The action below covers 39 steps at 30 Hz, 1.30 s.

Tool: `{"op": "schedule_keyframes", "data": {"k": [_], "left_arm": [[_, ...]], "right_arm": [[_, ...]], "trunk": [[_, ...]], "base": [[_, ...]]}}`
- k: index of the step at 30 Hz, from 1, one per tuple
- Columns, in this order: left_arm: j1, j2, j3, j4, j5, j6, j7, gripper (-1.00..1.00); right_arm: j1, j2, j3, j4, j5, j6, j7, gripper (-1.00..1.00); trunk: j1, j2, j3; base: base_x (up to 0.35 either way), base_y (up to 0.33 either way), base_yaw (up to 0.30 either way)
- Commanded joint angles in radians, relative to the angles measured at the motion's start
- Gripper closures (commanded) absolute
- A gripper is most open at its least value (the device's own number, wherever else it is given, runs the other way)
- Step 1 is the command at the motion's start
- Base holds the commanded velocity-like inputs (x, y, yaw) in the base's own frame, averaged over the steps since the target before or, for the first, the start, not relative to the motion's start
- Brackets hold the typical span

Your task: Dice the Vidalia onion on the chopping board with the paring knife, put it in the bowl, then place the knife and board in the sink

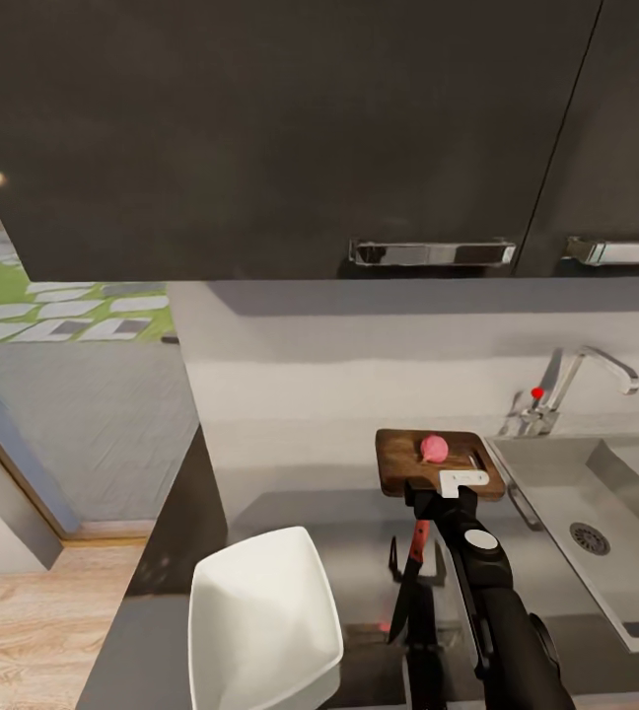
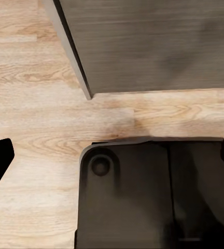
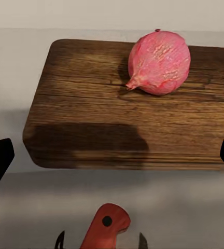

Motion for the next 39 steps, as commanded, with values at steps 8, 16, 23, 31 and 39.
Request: {"op": "schedule_keyframes", "data": {"k": [8,16,23,31,39], "left_arm": [[0.000,0.000,-0.006,0.011,0.008,-0.002,0.004,-1.00],[0.000,0.000,-0.005,0.012,0.008,-0.002,0.004,-1.00],[0.000,0.000,-0.005,0.012,0.008,-0.002,0.004,-1.00],[0.000,0.002,-0.003,0.017,0.008,-0.002,0.004,-1.00],[0.000,0.001,-0.003,0.017,0.008,-0.002,0.004,-1.00]], "right_arm": [[-0.001,0.001,-0.002,-0.001,0.006,0.005,0.002,-1.00],[-0.001,0.001,-0.002,-0.001,0.006,0.005,0.001,-1.00],[-0.001,0.001,-0.002,-0.001,0.006,0.005,0.001,-1.00],[-0.001,0.000,-0.004,-0.001,0.007,0.005,0.001,-1.00],[-0.001,-0.001,-0.003,0.000,0.006,0.005,-0.001,-1.00]], "trunk": [[0.001,-0.002,-0.015],[0.001,-0.002,-0.027],[0.001,-0.002,-0.038],[0.001,-0.002,-0.051],[0.001,-0.002,-0.063]], "base": [[0.004,-0.002,0.000],[0.000,0.000,0.000],[0.000,0.000,0.000],[0.000,0.000,0.000],[0.000,0.000,0.000]]}}
